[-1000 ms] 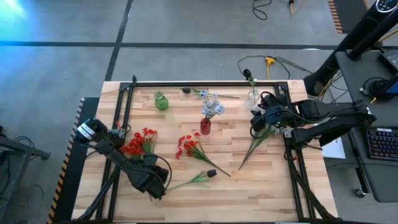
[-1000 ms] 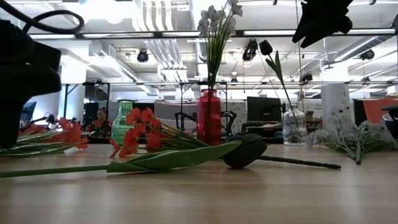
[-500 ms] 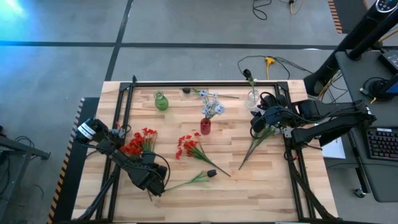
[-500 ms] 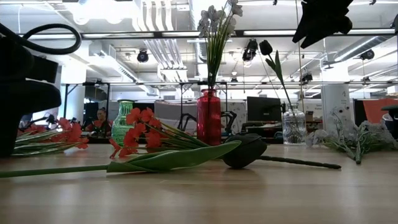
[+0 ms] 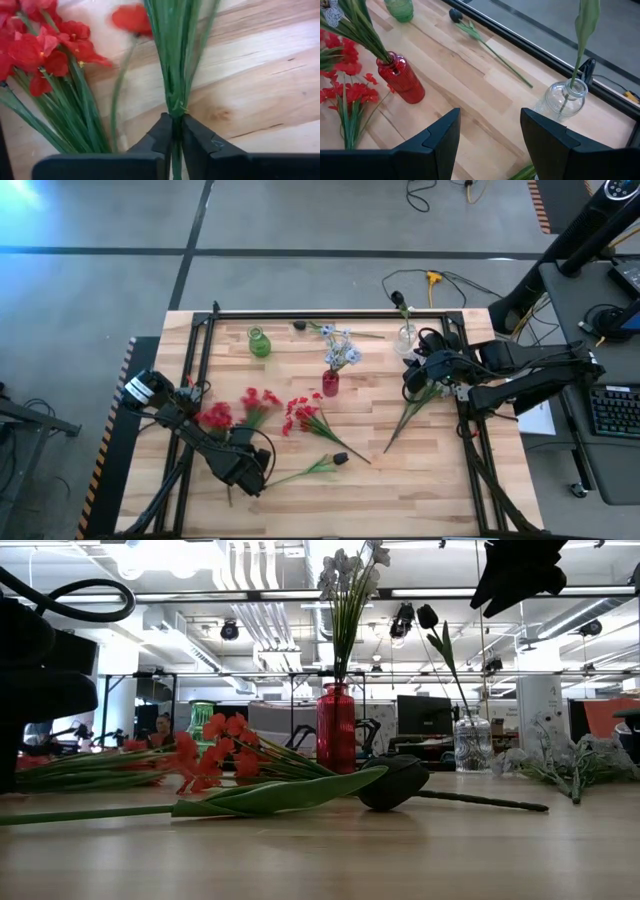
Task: Sort flowers into vase by color
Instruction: Put the middle red flowers into the green vase
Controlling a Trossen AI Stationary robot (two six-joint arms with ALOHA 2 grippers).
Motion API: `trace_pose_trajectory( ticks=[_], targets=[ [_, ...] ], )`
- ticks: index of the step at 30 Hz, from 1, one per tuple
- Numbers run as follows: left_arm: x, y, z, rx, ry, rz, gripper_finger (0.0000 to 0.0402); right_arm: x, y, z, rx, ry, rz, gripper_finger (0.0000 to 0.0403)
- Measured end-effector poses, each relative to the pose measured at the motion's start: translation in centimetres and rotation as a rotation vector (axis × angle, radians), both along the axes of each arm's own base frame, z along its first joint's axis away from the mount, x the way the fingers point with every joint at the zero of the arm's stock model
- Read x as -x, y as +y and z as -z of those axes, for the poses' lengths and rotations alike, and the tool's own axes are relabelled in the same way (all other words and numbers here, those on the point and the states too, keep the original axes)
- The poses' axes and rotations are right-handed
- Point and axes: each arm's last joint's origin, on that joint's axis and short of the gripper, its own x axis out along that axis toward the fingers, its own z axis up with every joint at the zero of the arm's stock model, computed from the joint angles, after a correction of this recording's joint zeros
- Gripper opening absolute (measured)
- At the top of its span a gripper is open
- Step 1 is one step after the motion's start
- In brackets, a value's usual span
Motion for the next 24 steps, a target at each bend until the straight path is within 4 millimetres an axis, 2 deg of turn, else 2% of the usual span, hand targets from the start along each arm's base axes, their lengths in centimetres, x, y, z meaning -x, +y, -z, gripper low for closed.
trace_pose_trajectory(
  ticks=[14,24],
  targets=[
    [0.0,0.0,-0.2,-0.007,0.013,0.011,0.0002,0.0,0.0,0.0,0.001,0.0,0.0,0.0199],
    [-0.2,-0.4,-2.3,-0.054,0.074,0.054,0.0001,0.0,0.0,0.0,0.004,0.004,-0.004,0.0199]
  ],
)
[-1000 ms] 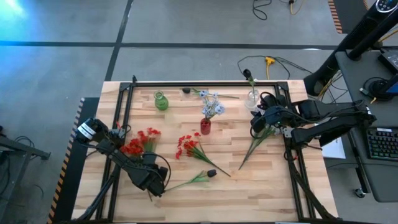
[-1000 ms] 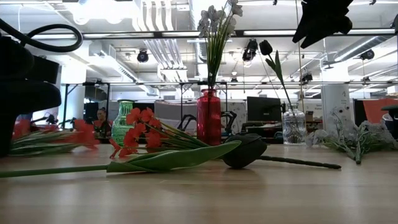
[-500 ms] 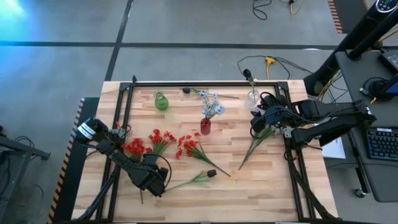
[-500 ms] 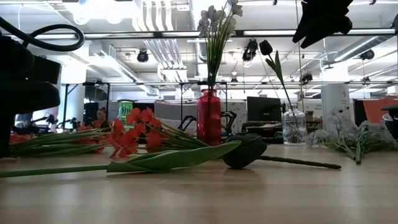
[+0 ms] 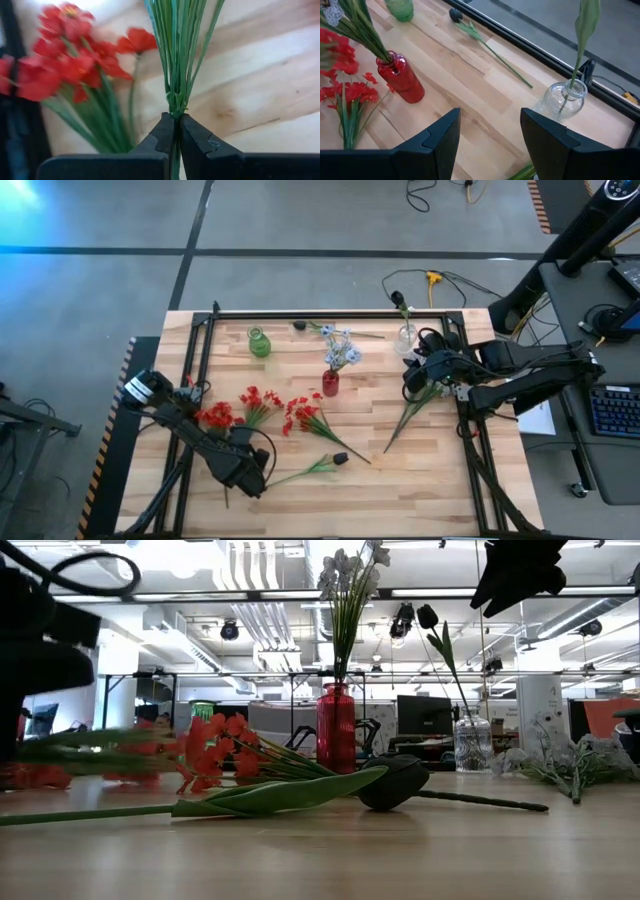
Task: Sort flowers into vase by color
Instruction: Put the middle red flowers into the green vase
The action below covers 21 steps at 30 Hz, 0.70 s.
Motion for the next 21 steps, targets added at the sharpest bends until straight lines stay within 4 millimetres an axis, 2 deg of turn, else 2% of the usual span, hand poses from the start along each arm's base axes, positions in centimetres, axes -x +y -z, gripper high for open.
trace_pose_trajectory(
  ticks=[5,14,21],
  targets=[
    [0.1,-0.2,-2.3,-0.049,-0.008,0.02,0.0001,0.0,0.0,0.0,0.003,0.003,-0.003,0.0199],
    [-0.2,-0.5,-7.0,-0.159,-0.206,0.158,0.0001,0.0,0.0,0.0,0.003,0.003,-0.003,0.0199],
    [0.3,0.2,-8.9,-0.269,-0.186,0.17,0.0001,0.0,0.0,0.5,0.003,0.02,-0.003,0.0199]
  ],
)
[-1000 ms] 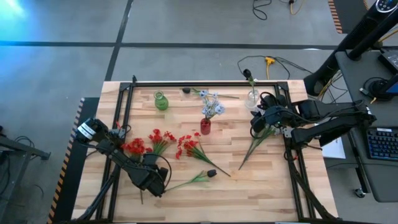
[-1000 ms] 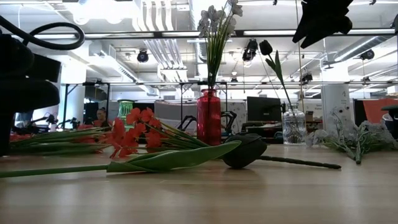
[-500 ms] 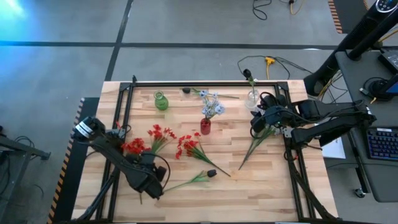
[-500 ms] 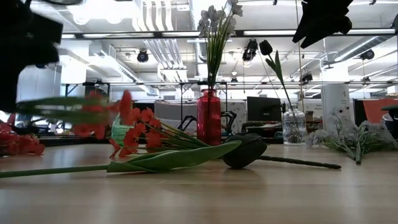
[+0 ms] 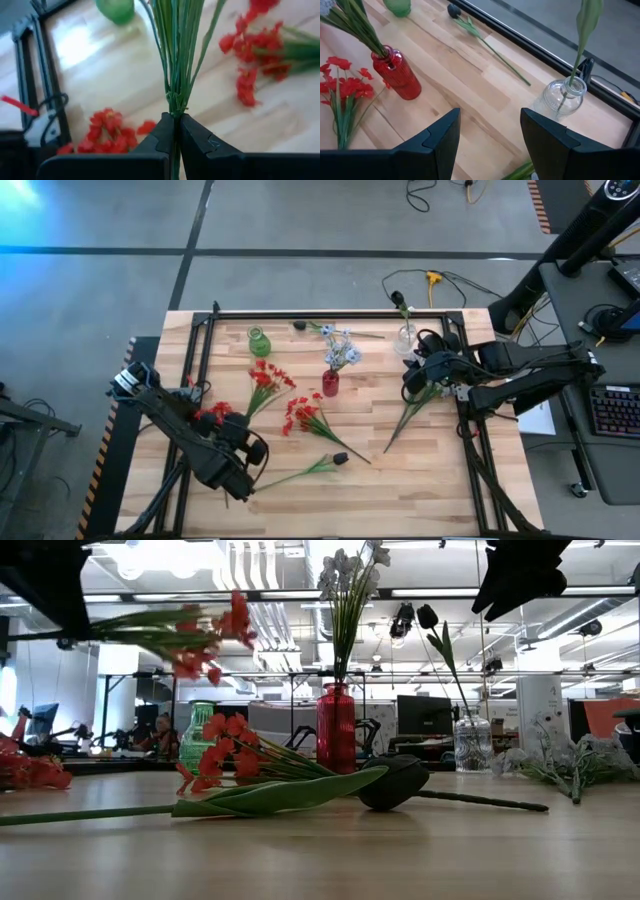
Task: Sort flowers into vase by color
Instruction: Put the middle red flowers into the green vase
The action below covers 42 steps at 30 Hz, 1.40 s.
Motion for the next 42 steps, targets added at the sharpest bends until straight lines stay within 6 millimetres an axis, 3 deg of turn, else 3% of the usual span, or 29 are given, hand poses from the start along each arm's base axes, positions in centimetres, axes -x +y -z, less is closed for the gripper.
trace_pose_trajectory(
  ticks=[9,23,35,42],
  targets=[
    [-0.2,0.8,-2.7,-0.187,-0.216,0.18,0.0001,0.0,0.0,0.3,0.003,0.011,0.001,0.0199],
    [1.8,3.4,-7.1,-0.442,-0.463,0.315,0.0001,0.3,0.0,0.3,0.016,0.03,-0.016,0.0199],
    [2.2,4.8,-9.1,-0.584,-0.395,0.398,0.0001,0.2,0.0,0.3,0.013,0.022,-0.015,0.0199],
    [1.3,4.0,-9.8,-0.503,-0.306,0.523,0.0001,0.0,0.0,0.1,0.011,-0.005,-0.015,0.0199]
  ],
)
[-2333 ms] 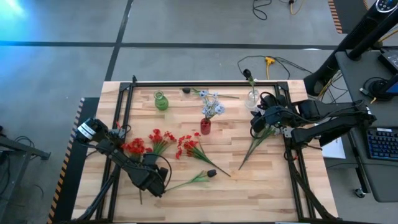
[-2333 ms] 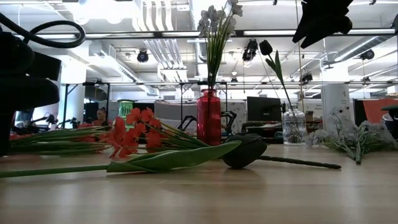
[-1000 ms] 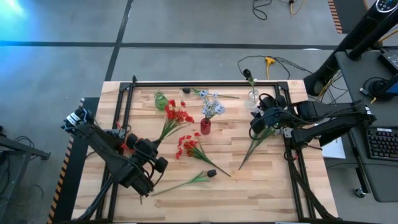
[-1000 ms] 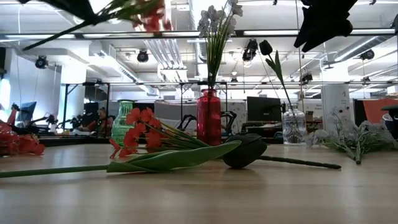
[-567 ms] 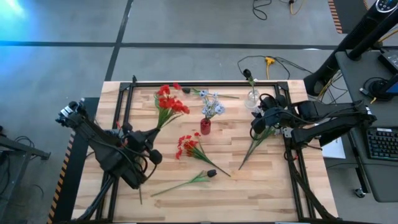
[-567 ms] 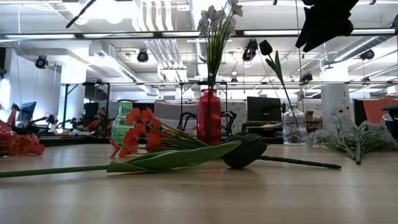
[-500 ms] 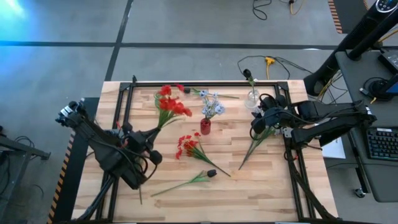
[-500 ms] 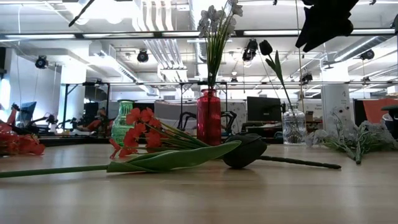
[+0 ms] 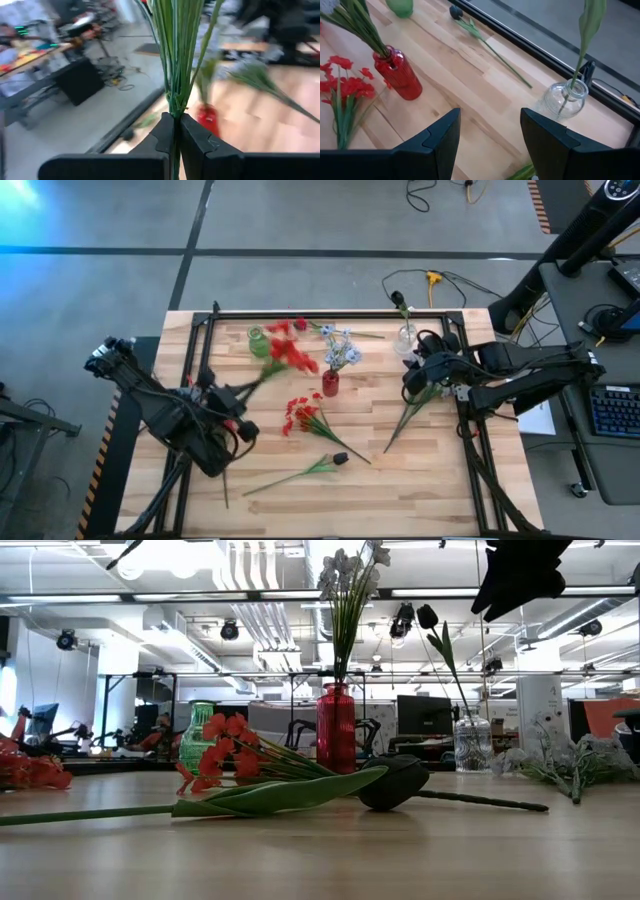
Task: Sort flowers into vase by color
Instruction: Put the middle red flowers into the green vase
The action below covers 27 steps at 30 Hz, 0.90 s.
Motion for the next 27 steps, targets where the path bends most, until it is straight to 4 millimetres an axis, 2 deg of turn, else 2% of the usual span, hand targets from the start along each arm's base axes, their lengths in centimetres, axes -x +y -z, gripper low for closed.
trace_pose_trajectory(
  ticks=[4,8,15,19,27],
  targets=[
    [-2.2,-2.0,-0.3,-0.006,0.051,0.161,0.0001,-0.1,0.0,-0.1,0.004,-0.008,-0.008,0.0199],
    [-4.0,-3.6,-1.4,-0.039,0.038,0.342,0.0001,-0.3,0.0,-0.2,0.019,-0.016,-0.029,0.0199],
    [-5.2,-4.5,-2.8,-0.104,-0.044,0.474,0.0001,-0.5,0.4,-0.3,0.049,-0.011,-0.078,0.0199],
    [-6.2,-4.6,-1.6,-0.132,-0.109,0.629,0.0,-0.7,1.2,-0.5,0.054,-0.041,-0.136,0.0199],
    [-6.7,-3.7,2.0,-0.134,-0.288,0.704,0.0,-0.7,4.3,0.0,0.103,-0.091,-0.264,0.0199]
  ],
)
